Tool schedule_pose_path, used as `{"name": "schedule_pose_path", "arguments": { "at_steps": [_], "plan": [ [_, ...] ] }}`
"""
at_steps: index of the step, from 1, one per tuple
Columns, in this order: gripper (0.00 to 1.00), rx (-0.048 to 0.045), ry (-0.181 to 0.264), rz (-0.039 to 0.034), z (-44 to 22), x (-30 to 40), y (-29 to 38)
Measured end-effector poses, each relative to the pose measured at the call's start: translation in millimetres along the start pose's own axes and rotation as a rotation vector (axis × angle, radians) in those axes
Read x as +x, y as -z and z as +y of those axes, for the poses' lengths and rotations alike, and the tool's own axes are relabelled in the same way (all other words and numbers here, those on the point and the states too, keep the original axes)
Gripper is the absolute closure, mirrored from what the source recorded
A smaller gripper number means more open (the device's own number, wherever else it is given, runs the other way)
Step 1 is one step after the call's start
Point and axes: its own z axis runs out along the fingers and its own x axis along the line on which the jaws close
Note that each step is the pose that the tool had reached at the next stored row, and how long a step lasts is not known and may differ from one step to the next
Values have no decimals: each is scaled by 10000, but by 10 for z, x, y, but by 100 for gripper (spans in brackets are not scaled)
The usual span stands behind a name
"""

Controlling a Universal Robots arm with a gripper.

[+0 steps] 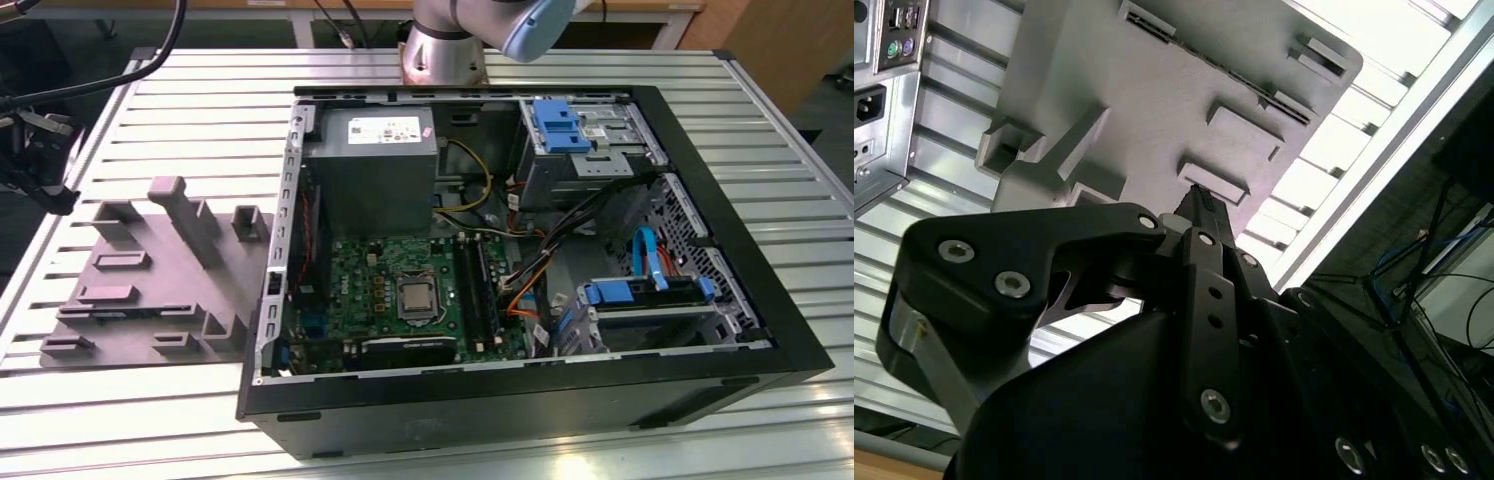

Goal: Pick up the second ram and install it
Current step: 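Reach for the second ram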

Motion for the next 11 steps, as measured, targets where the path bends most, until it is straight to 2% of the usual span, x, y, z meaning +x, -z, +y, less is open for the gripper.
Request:
{"name": "schedule_pose_path", "arguments": {
  "at_steps": [11],
  "plan": [
    [89, 3, -1, 3, -32, -1, -26]
  ]
}}
